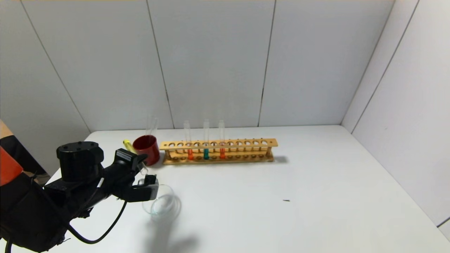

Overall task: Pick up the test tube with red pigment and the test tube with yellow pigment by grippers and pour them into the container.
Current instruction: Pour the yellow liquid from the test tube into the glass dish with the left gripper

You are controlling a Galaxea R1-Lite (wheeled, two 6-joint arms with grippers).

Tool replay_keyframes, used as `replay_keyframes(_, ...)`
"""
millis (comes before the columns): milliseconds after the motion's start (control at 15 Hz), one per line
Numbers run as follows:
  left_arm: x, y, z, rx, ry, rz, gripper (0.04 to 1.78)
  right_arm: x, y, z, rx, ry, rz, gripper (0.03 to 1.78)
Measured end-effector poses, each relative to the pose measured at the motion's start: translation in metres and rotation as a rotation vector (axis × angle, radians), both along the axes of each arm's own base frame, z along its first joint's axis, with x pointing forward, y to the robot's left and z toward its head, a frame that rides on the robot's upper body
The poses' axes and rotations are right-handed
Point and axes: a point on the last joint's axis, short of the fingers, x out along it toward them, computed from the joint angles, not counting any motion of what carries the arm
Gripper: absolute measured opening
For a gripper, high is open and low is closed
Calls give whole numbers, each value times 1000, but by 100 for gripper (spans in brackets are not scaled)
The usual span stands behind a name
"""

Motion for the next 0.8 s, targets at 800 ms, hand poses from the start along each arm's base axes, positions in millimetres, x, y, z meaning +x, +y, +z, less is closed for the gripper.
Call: replay_keyframes(800,8,-1,-16,37,-167,-98,33,0,0,0,0,0,0,175)
